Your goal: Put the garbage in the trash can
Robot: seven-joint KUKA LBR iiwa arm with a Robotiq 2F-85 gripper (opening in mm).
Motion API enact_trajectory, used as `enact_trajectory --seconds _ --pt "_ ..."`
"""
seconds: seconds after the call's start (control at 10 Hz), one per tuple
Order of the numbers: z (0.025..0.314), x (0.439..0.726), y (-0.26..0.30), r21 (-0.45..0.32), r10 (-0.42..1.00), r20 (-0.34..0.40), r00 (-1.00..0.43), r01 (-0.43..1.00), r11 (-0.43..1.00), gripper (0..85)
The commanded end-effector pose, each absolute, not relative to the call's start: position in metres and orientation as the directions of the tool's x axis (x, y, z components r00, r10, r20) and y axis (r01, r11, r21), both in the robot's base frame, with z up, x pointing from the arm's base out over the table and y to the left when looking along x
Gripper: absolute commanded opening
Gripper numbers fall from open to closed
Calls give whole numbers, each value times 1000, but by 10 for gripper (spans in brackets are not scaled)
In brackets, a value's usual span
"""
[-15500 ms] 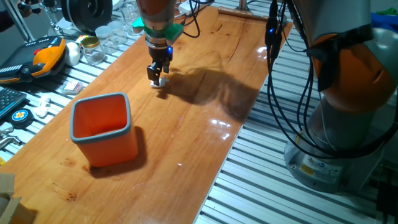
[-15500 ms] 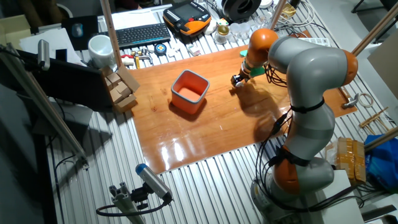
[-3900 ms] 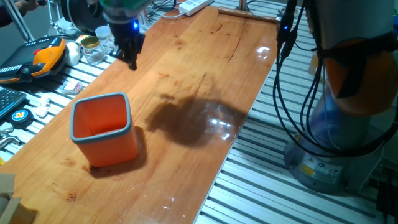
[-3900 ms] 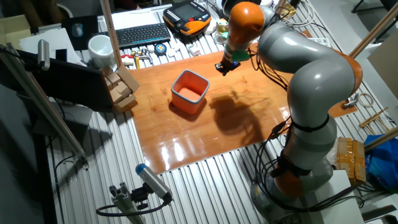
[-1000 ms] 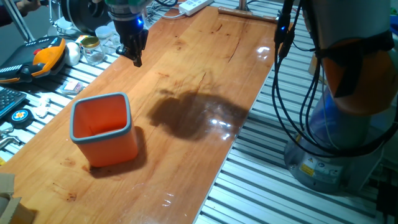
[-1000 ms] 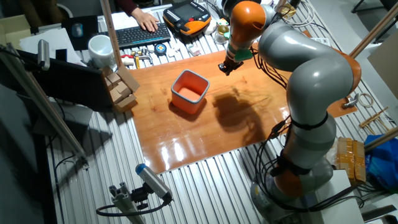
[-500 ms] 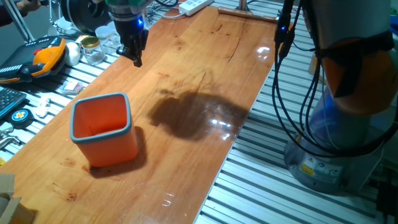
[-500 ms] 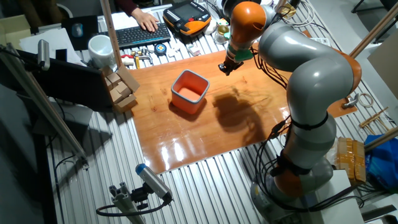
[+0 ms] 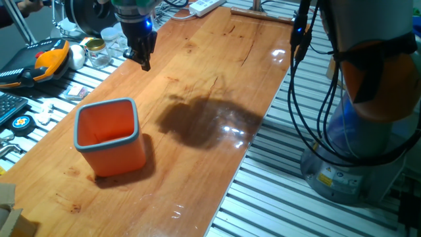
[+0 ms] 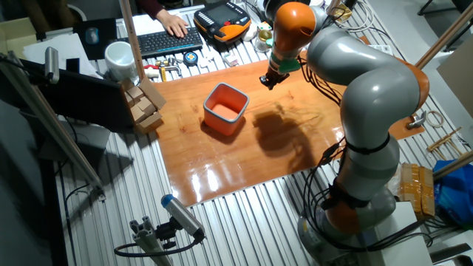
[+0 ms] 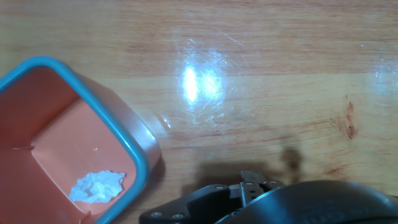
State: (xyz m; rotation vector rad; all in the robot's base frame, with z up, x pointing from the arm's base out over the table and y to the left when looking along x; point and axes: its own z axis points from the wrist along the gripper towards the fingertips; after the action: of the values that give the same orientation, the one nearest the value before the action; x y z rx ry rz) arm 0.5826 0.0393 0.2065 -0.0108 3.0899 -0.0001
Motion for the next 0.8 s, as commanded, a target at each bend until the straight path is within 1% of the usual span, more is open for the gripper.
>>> enact_trajectory --seconds 0.0,0.1,0.2,0.3,0.5,0.6,0.7 --pt "207 583 39 0 -2 -59 -998 -2 1000 0" --pt "207 583 39 3 4 -54 -999 4 1000 0" --pt "207 583 39 22 11 -28 -1000 10 1000 0" --pt "207 583 39 14 -2 -22 -1000 -2 1000 0" --pt "207 583 39 -15 -38 -34 -999 -37 999 0" --pt "207 583 39 -17 -38 -37 -999 -37 999 0" --pt "207 583 39 7 -39 -31 -999 -39 999 0"
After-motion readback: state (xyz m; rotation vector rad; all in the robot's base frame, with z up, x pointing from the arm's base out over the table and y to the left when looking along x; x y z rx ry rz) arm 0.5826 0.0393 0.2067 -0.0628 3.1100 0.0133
